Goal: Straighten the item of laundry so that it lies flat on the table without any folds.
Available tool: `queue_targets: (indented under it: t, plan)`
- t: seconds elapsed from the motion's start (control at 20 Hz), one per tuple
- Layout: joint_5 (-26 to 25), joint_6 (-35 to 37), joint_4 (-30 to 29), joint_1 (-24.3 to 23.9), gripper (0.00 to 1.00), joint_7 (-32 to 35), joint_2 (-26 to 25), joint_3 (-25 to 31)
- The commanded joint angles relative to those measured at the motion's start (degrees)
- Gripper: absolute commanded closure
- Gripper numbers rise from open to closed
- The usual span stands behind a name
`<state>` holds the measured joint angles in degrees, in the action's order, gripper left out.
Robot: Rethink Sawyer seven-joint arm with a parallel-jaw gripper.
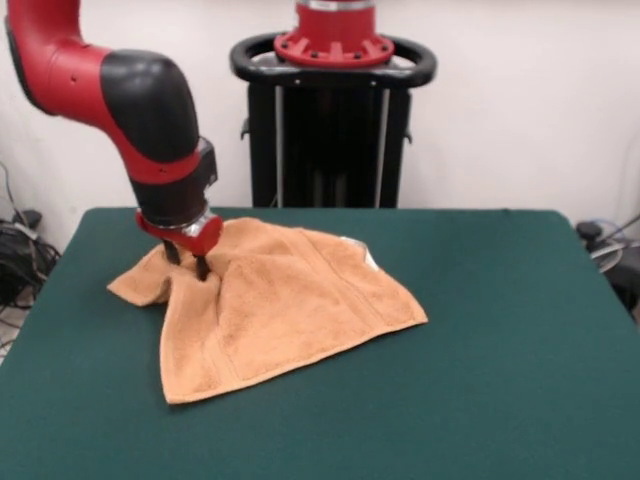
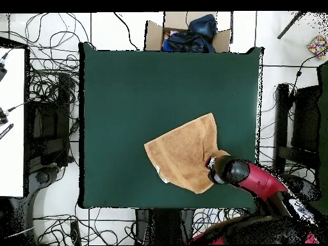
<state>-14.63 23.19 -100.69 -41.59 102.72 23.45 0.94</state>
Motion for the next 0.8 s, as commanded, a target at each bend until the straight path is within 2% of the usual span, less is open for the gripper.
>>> queue_targets:
  t: [0.05,0.15,0.4,0.45,0.65,0.8]
  plan:
    - [-5.43,-16.49,-13.07,7.39,0.0,11.3,-7.26,-0.23]
    - [-5.21,-19.07,-11.88,10.76,0.0,12.17,-5.18,-2.17]
    - [-2.64,-20.93,-10.47,15.52,0.0,10.8,1.26,-3.7]
    - [-1.54,-20.8,-9.15,15.6,0.0,10.42,0.91,-3.15]
    - [2.72,-18.1,-4.04,19.53,0.0,10.72,0.12,-4.93]
    - [5.17,-12.73,-1.71,20.4,0.0,10.17,1.53,-4.8]
